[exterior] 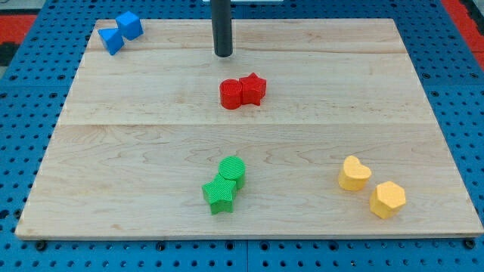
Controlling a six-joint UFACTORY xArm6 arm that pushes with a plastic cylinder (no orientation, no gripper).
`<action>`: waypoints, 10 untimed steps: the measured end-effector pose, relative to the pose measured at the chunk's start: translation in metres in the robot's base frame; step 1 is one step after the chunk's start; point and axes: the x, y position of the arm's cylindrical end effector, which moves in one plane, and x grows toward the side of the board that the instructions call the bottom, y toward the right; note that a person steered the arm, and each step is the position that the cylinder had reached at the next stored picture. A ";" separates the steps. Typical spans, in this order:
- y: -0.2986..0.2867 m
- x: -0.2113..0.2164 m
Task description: Point your arm at the bottom side of the blue cube
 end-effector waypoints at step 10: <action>0.058 -0.023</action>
